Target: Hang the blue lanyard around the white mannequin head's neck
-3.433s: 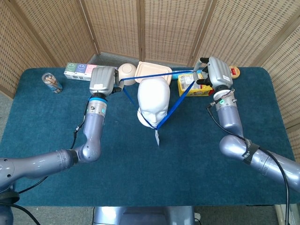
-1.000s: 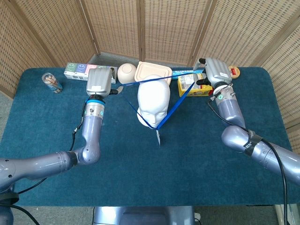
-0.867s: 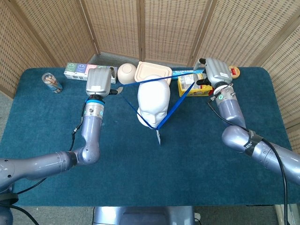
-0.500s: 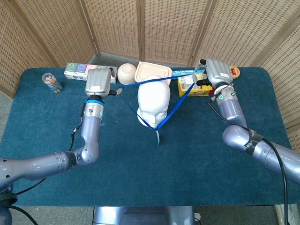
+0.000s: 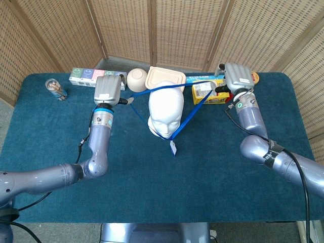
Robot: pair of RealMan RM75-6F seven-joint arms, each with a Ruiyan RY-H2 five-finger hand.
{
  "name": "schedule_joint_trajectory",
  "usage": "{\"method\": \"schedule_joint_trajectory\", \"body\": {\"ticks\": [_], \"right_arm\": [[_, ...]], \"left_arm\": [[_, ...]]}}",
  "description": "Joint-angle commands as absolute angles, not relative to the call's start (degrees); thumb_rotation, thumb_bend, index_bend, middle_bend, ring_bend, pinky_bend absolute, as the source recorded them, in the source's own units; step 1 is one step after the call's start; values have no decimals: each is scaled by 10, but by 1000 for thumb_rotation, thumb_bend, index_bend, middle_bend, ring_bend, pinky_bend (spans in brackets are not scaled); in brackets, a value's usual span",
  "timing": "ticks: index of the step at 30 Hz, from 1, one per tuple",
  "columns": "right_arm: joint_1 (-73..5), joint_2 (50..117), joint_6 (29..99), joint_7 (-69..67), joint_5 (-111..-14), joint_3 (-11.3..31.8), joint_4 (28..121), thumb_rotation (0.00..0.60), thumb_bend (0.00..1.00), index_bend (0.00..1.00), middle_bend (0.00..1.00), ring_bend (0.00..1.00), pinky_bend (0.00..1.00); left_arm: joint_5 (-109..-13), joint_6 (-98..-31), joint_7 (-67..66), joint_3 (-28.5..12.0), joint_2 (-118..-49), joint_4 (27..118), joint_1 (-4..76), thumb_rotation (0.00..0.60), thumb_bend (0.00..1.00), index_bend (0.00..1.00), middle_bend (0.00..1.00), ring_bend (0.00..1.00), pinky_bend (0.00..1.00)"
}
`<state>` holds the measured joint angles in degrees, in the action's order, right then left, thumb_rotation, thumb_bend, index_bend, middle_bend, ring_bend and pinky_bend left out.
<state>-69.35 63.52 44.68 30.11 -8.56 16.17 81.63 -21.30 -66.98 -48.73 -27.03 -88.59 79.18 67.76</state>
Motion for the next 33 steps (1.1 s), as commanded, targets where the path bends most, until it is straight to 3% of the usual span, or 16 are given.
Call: {"method": "schedule_joint_trajectory", "body": {"ticks": [1,13,18,33], "right_arm": [[-693,635,447,302,-87,160,817,430,408,385,874,1000,1000],[-699,641,489,340,-109,140,818,432,393,385,858,1000,1000],[-699,642,497,349,-113,139,822,428,381,385,847,1000,1000],[-699,644,506,373,-124,139,834,431,362,385,787,941,1000]], "left_arm": [[-207,-666,-487,-272,-886,792,678,446,157,386,529,461,570],[-182,-650,-475,-280,-882,798,678,357,143,384,521,458,569],[-173,-646,-475,-279,-880,802,678,250,121,381,513,451,564],[-156,-641,-462,-280,-873,805,676,235,122,362,499,446,564]]}}
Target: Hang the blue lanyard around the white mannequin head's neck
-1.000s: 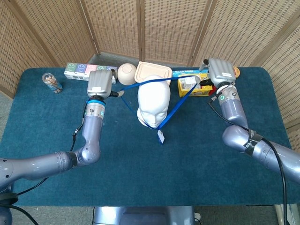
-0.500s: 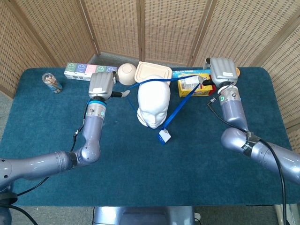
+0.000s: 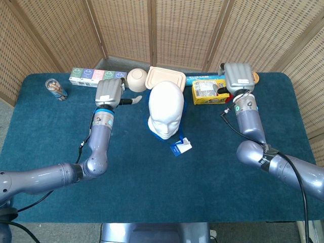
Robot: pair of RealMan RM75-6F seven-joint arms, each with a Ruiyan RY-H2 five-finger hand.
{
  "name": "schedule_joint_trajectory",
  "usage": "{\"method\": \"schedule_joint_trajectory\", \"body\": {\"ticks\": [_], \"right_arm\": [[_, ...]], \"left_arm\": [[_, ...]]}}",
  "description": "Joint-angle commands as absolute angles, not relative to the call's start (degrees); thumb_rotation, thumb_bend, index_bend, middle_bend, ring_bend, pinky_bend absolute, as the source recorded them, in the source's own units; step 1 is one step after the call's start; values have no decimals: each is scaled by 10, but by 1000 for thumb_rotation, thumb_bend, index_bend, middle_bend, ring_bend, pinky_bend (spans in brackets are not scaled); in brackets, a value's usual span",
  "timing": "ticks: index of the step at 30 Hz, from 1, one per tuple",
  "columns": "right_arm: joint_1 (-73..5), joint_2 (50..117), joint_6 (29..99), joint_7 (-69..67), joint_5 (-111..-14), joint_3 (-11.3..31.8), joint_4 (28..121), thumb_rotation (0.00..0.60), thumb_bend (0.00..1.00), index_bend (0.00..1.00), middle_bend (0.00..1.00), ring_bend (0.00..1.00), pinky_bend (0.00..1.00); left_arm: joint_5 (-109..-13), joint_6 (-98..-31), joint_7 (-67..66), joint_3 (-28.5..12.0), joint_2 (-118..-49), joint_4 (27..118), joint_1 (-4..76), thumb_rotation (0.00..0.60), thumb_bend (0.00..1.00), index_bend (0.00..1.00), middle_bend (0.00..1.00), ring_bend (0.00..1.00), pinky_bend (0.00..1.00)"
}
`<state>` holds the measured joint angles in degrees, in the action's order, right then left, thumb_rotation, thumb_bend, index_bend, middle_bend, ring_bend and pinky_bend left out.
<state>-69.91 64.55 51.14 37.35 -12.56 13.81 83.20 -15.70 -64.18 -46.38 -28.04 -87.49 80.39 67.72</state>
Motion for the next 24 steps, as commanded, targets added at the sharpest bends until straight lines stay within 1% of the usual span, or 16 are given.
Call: {"method": "schedule_joint_trajectory", "body": {"ticks": [1,9,14,18,22,24], "right_arm": [[-698,643,504,372,-125,141,836,431,360,385,783,939,1000],[-683,634,539,356,-131,154,857,433,345,385,767,928,1000],[-658,620,562,318,-148,173,884,429,338,385,766,929,1000],[-619,609,602,253,-183,198,921,434,337,387,769,934,1000],[-580,596,632,202,-226,209,959,434,337,403,777,950,1000],[-551,584,647,166,-249,215,987,435,337,414,781,958,1000]], "left_arm": [[-157,-642,-460,-280,-871,806,675,234,121,361,498,445,564],[-170,-645,-440,-277,-843,835,656,233,121,360,490,439,558],[-198,-654,-421,-265,-813,877,631,230,122,359,484,435,549],[-236,-675,-392,-247,-776,937,592,230,123,359,484,434,543],[-270,-681,-356,-231,-746,980,554,230,125,354,483,432,531],[-294,-688,-329,-216,-727,1005,525,229,126,353,484,432,529]]}}
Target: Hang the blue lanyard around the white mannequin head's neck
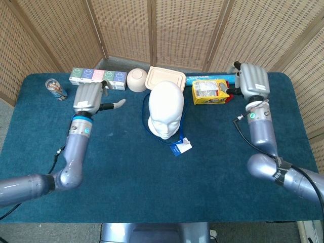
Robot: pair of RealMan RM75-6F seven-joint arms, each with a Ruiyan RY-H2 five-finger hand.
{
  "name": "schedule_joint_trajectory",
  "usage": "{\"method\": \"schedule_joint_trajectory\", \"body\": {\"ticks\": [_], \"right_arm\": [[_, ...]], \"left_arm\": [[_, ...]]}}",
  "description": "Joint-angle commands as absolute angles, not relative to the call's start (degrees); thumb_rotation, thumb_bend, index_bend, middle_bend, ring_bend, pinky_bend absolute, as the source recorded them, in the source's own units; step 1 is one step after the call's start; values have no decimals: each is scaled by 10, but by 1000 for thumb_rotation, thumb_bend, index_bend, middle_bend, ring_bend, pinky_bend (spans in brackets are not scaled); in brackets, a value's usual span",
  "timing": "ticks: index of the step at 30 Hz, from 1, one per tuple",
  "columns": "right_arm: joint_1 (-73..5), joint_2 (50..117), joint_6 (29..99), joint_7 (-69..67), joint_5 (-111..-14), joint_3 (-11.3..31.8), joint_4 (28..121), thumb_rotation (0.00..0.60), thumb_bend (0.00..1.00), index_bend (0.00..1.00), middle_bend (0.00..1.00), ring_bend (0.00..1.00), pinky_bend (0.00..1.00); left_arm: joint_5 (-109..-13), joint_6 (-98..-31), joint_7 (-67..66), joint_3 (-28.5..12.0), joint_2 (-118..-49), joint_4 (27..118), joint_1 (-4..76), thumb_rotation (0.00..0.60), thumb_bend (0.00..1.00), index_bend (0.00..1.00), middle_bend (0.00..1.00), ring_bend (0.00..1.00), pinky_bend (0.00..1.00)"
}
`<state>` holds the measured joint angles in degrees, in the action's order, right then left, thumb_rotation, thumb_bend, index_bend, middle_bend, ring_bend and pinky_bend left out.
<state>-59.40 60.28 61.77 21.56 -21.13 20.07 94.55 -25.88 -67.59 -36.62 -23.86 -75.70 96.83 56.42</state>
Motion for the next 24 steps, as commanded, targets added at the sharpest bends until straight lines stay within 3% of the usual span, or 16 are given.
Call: {"method": "schedule_joint_trajectory", "body": {"ticks": [1,13,24], "right_arm": [[-540,580,654,155,-259,215,996,435,337,422,784,963,1000],[-392,543,748,56,-414,181,1115,437,336,472,811,991,1000],[-269,533,821,32,-566,99,1160,434,337,500,815,982,1000]], "left_arm": [[-306,-690,-320,-209,-720,1013,513,226,126,353,484,432,528],[-512,-754,-178,-103,-644,1084,353,227,128,353,485,432,526],[-706,-857,-74,6,-615,1068,205,235,128,353,484,432,515]]}}
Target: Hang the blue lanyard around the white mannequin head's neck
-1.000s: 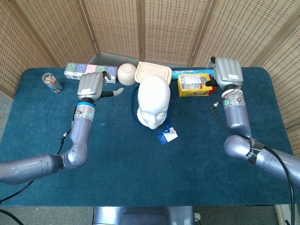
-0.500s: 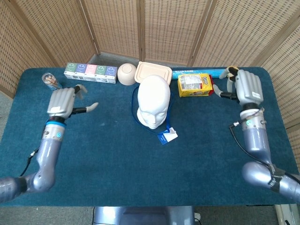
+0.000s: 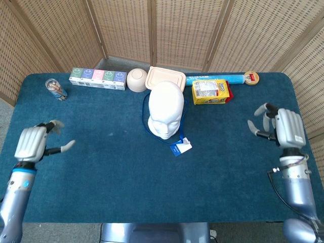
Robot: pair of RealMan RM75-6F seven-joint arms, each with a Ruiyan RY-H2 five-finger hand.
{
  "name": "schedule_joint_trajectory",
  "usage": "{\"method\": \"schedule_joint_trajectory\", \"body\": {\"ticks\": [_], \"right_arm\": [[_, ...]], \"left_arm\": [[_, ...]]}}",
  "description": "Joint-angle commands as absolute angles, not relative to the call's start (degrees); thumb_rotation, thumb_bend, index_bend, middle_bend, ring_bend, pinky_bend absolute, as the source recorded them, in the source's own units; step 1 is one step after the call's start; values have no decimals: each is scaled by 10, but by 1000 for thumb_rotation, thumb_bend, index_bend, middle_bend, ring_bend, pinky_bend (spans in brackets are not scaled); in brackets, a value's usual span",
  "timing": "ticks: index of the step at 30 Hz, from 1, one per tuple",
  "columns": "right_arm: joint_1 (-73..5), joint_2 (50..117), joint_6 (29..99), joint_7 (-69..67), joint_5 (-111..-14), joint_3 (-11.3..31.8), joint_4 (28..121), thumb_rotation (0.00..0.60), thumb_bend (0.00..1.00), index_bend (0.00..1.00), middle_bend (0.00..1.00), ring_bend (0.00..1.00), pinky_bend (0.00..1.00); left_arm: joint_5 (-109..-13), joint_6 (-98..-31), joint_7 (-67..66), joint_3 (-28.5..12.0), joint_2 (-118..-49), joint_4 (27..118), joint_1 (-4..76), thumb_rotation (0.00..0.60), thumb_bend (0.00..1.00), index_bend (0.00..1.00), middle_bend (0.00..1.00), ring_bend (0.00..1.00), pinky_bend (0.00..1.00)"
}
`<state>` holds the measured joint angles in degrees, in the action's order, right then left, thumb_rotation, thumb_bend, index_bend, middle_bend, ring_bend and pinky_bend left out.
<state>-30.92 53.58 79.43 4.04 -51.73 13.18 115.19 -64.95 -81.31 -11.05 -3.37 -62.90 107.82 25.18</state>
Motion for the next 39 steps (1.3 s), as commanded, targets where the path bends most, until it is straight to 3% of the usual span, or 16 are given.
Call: {"method": "schedule_joint_trajectory", "body": {"ticks": [1,18,29,39], "right_arm": [[-263,534,825,30,-575,96,1159,434,338,502,816,981,1000],[-130,591,900,41,-704,12,1088,436,338,521,807,939,1000],[-69,613,947,44,-743,7,1076,433,339,531,808,939,1000],[-46,609,945,33,-761,12,1076,435,338,532,809,940,1000]], "left_arm": [[-715,-861,-69,9,-614,1066,199,237,128,353,484,432,515],[-835,-940,-4,69,-639,985,70,231,128,353,484,432,466],[-865,-980,34,77,-647,973,7,239,127,353,485,432,464],[-874,-988,34,65,-641,982,-15,241,128,353,484,432,462]]}}
